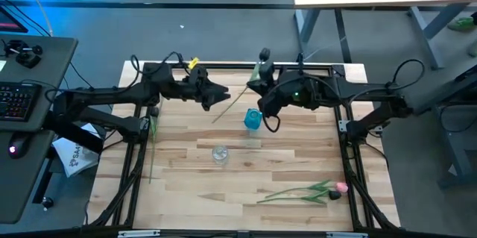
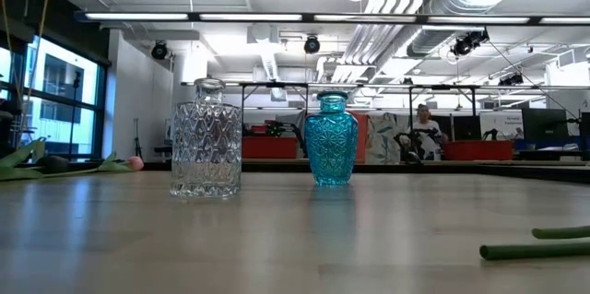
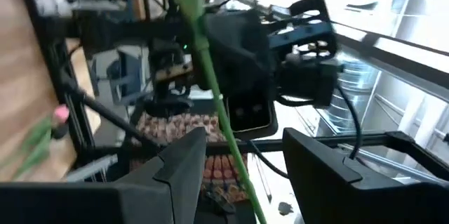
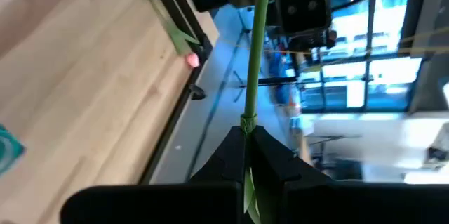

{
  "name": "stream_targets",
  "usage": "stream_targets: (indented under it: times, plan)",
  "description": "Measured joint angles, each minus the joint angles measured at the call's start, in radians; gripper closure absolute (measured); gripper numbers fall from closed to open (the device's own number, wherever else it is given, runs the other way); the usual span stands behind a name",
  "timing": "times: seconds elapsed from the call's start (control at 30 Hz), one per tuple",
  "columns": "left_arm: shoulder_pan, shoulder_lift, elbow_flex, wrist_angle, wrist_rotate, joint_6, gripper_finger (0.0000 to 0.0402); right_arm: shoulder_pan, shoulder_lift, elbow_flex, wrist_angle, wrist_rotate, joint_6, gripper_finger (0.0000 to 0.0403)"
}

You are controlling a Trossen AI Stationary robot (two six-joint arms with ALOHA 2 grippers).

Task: Sort flowers into vase by color
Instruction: Put the right black tulip into the blue vase

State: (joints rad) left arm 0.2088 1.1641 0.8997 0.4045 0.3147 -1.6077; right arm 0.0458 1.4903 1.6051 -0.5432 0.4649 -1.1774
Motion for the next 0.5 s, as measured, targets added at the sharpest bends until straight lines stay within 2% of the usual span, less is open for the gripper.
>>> stream_targets:
  times: [0.23,0.5]
  plan:
    - [-0.028,0.038,0.000,0.012,-0.004,-0.003,0.0222,0.004,0.062,0.016,0.023,0.004,-0.062,0.0402]
    - [-0.033,0.048,0.000,0.008,-0.010,0.013,0.0222,0.009,0.076,0.018,0.075,-0.001,-0.132,0.0402]
